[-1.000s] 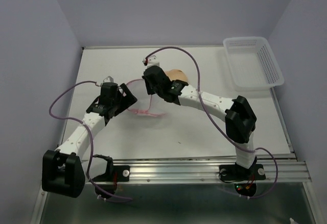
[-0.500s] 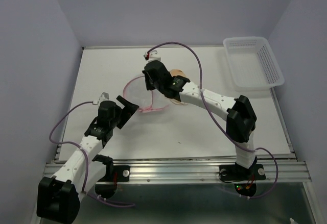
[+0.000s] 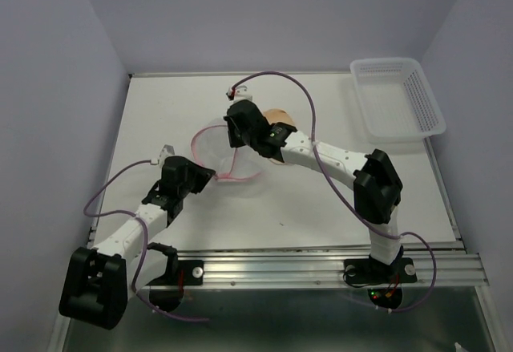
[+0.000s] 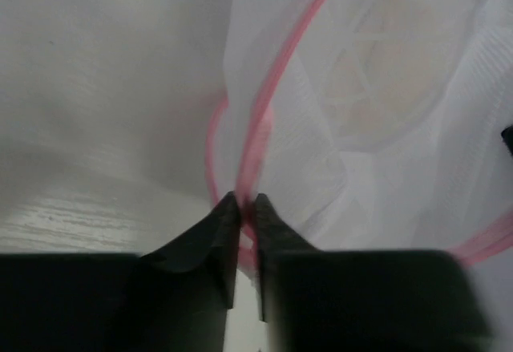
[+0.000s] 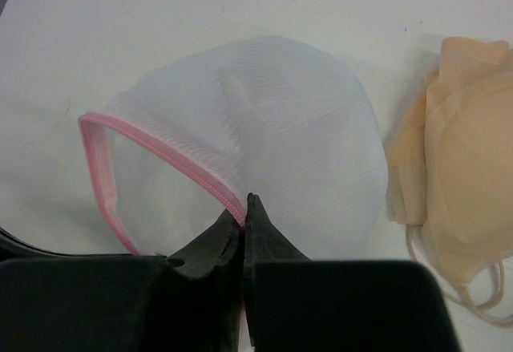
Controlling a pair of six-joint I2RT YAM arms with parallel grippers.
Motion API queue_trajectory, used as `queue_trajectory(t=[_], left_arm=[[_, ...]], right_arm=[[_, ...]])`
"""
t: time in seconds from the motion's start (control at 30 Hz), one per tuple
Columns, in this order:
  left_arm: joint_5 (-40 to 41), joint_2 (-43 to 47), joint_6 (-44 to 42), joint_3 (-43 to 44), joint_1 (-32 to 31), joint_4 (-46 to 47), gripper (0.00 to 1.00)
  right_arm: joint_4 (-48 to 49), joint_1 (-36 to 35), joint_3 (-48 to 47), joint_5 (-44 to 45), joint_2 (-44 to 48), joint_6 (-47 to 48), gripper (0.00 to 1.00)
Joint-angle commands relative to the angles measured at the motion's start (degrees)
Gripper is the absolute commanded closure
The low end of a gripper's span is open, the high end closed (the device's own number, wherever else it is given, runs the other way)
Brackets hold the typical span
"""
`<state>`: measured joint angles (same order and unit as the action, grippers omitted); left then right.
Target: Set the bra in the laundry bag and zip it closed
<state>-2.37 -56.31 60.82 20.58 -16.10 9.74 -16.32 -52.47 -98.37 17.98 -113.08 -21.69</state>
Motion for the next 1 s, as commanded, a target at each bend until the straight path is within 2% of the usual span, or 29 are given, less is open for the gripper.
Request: queue_trajectory(t=[0.0,0.03,0.17,0.2,0.3,0.47,0.6,0.67,0.83,0.97], left_arm=[[-0.4,-1.0,-1.1,2.0,-0.5,3.5,0.93],[-0.7,-0.4,-1.1,2.3,-0.5,2.8,1.00],[1.7,5.6,-3.5,5.8,-0.6,-5.3,1.00],[4.4,7.4,-4.2,7.4,-0.6,-12.0,1.00],[10.2,8.2,-7.5,16.5,-0.6,-21.7,1.00],[13.1,2.3,-12.9,29.3,-0.7,-27.7,1.00],[13.1,-1.8,-14.2,31.8,-0.6,-34.4,1.00],[13.4,-2.7,-14.3,30.8,-0.7,-36.9,1.00],[12.6,-5.2,-15.8,32.7,-0.7,-40.6,1.00],[12.6,-7.3,-17.7,34.1,-0.6,-41.6,1.00]], right_arm=[[1.9,0.1,0.4,2.4,2.2,-0.9,0.99],[1.9,0.1,0.3,3.5,2.3,-0.7,0.99],[1.9,0.1,-0.9,11.3,3.2,3.1,0.99],[2.0,0.1,-1.1,14.0,3.6,3.6,0.99],[2.1,0.1,-3.3,14.1,4.4,5.7,0.98],[2.4,0.1,-3.9,11.6,6.9,6.1,0.97],[2.4,0.1,3.0,14.6,10.0,4.0,0.97],[2.3,0.1,8.3,13.6,11.5,1.1,0.95],[2.1,0.1,14.6,2.6,14.0,-2.5,0.94],[1.8,0.1,16.6,1.1,14.6,-2.9,0.89]])
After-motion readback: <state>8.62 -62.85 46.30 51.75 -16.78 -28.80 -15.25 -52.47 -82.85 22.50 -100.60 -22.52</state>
